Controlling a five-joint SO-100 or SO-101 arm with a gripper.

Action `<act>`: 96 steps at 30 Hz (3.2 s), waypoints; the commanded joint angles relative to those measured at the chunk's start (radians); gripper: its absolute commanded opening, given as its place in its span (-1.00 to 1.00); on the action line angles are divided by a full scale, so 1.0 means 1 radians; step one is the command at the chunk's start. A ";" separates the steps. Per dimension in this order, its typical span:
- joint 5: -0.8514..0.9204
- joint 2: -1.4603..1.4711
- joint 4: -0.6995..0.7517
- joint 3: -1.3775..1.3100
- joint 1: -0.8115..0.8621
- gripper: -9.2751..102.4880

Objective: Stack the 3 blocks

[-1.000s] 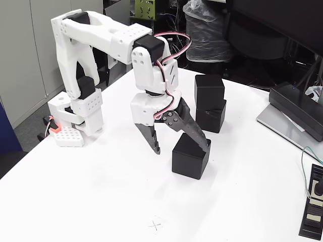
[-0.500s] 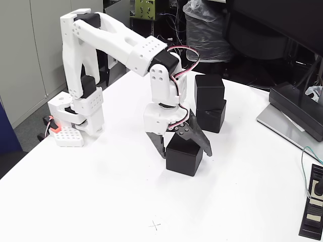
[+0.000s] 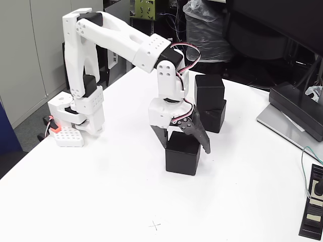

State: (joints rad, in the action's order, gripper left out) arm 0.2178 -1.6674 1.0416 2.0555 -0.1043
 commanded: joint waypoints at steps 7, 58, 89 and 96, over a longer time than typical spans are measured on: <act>-0.012 -0.006 -0.008 -0.006 -0.003 -0.67; -0.017 -0.307 0.543 -0.900 -0.199 -0.85; -0.265 -0.261 0.543 -0.678 -0.551 -0.85; -0.265 -0.247 0.543 -0.680 -0.549 -0.85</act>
State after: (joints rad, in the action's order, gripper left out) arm -0.0368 -1.9098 1.5846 1.3806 -0.6565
